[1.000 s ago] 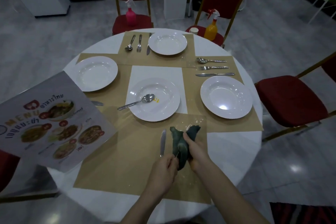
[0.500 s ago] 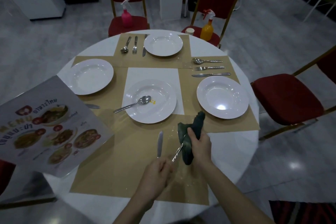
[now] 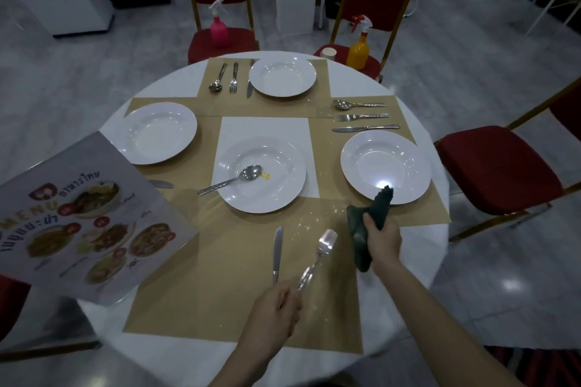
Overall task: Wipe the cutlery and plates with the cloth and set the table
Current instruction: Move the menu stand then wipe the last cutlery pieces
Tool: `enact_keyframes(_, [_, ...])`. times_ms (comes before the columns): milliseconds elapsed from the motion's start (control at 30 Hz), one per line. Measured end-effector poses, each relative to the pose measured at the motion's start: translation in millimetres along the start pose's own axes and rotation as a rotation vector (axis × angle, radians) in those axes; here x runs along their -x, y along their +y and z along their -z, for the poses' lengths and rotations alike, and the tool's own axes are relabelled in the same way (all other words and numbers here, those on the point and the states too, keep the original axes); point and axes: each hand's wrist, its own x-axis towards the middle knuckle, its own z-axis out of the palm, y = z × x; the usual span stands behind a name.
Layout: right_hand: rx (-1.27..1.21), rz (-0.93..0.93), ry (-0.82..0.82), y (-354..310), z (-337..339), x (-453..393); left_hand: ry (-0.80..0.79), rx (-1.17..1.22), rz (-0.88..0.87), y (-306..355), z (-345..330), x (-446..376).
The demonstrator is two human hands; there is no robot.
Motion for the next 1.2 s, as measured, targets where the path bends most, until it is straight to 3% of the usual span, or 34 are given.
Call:
enact_keyframes(167, [-0.125, 0.014, -0.217, 5.2, 13.4, 4.2, 0.152, -0.172, 0.061, -19.1, -3.9, -19.2])
enact_keyframes(400, [-0.237, -0.163, -0.296, 27.3, 8.9, 25.9, -0.045, -0.279, 0.113, -37.1, -15.3, -35.7])
enact_keyframes(600, [-0.276, -0.191, -0.292, 38.7, 14.2, 31.3, -0.103, -0.582, 0.068, -51.9, -11.9, -36.5])
enact_keyframes(700, [-0.303, -0.189, -0.299, 40.1, 11.6, 35.0, -0.148, -0.861, -0.023, -52.3, -7.8, -40.8])
enact_keyframes(767, [-0.318, -0.176, -0.323, 38.1, 7.4, 37.0, -0.089, -1.024, -0.087, -42.8, -2.1, -49.0])
enact_keyframes(1033, [-0.314, -0.028, -0.503, 0.9, -32.0, 46.6, 0.341, -0.876, -0.27, 25.4, 67.7, -111.2])
enact_keyframes(1133, [-0.237, 0.023, -0.517, -19.1, -56.0, 45.3, 0.494, -0.987, -0.383, 52.0, 97.7, -139.8])
enact_keyframes(1200, [-0.237, 0.008, -0.521, -26.1, -72.2, 43.5, 0.531, -1.113, -0.349, 62.6, 114.6, -158.5])
